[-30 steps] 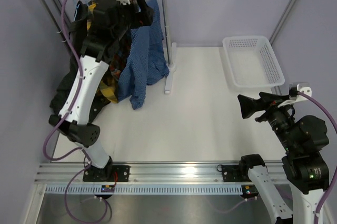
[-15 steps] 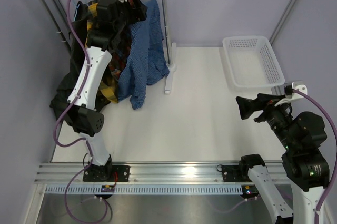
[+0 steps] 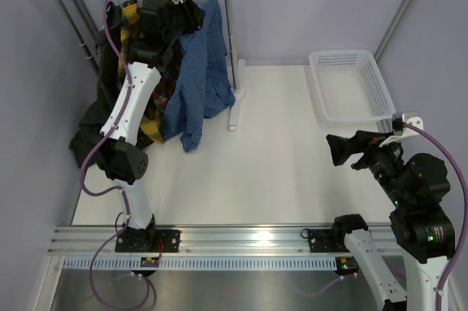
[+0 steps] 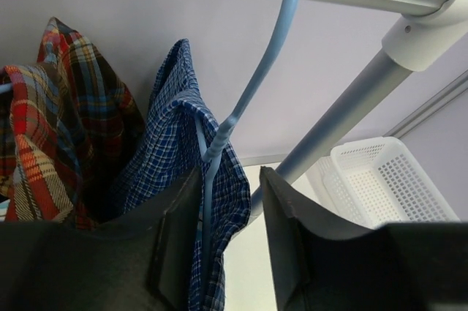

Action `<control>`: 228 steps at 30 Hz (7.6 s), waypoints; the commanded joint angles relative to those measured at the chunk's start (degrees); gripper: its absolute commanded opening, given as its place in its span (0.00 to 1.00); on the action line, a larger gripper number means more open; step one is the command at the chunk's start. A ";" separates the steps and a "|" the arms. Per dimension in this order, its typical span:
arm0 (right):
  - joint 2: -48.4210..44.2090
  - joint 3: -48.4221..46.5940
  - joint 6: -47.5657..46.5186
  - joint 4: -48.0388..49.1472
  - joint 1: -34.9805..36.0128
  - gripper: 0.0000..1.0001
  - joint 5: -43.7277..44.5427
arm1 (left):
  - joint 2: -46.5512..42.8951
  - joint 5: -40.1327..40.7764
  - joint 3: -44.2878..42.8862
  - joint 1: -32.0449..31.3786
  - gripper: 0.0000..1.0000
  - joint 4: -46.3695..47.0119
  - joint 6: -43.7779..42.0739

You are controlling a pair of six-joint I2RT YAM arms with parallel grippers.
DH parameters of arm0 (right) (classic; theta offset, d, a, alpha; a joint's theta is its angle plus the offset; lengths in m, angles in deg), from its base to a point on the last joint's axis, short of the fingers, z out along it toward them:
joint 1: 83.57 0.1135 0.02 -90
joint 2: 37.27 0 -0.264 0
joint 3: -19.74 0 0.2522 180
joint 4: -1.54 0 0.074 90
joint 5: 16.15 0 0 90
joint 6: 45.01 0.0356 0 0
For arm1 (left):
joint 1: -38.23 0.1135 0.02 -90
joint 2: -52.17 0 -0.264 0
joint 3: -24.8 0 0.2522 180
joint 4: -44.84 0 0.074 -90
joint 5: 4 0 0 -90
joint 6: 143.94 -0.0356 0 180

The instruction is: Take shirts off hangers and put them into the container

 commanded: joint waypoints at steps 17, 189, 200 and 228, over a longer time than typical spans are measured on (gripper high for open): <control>-0.81 0.65 -0.17 -0.99 0.76 0.99 -0.50 | -5.82 -1.44 -3.79 0.77 0.00 8.64 1.20; 34.62 -22.81 4.14 -4.06 12.27 0.00 13.61 | -36.76 28.69 25.22 -28.85 0.00 26.77 -19.71; 31.19 -27.66 3.43 -9.42 12.27 0.00 20.68 | -41.42 33.63 31.36 -26.75 0.00 -1.11 -23.68; 23.98 -14.56 6.25 -2.48 12.27 0.00 11.98 | -3.81 1.63 -4.06 -0.12 0.00 -2.27 -17.97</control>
